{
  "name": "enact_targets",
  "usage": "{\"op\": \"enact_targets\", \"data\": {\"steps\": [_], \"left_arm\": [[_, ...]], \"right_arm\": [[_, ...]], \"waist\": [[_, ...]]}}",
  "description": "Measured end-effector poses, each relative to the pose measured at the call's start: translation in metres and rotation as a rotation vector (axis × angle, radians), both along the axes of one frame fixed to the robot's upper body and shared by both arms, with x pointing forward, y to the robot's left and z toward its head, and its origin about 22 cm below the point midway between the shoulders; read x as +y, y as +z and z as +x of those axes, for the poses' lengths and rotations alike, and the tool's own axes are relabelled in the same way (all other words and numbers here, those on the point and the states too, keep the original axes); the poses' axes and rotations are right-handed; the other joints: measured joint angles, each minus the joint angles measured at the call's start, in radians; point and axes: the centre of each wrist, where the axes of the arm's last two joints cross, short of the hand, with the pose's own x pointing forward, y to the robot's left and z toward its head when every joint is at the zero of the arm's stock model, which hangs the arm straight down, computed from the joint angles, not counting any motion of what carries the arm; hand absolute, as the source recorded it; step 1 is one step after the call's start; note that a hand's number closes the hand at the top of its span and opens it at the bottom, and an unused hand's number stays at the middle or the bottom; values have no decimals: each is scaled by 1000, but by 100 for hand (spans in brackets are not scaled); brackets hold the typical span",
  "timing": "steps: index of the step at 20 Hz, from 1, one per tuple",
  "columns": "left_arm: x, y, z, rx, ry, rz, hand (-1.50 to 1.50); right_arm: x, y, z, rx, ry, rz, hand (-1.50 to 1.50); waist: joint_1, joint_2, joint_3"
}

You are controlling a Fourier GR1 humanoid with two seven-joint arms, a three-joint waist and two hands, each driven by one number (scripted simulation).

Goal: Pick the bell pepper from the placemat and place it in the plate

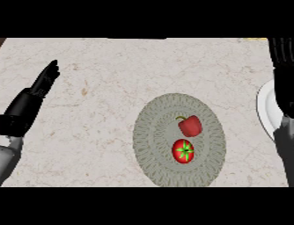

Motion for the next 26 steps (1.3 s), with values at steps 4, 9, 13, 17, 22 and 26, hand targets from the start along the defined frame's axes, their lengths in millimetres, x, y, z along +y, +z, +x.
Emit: {"op": "enact_targets", "data": {"steps": [4,9,13,17,22,26], "left_arm": [[-11,7,4,-28,-56,-18,0],[-36,17,7,-61,-168,-46,0],[-52,18,7,-46,-224,-68,0],[-58,21,7,-29,-228,-79,0],[-52,16,-1,-13,-193,-87,0],[-47,13,-4,-4,-160,-90,0]], "right_arm": [[8,-36,14,344,121,-69,-150],[14,-75,19,743,292,-461,-150],[26,-65,31,825,410,-889,-150],[61,-48,52,819,486,-1177,-150],[119,-27,76,827,535,-1385,-150],[150,-20,89,942,569,-1451,-150]], "waist": [[37,12,9],[115,38,6],[136,27,10],[116,16,14],[75,4,16],[42,-2,16]]}}
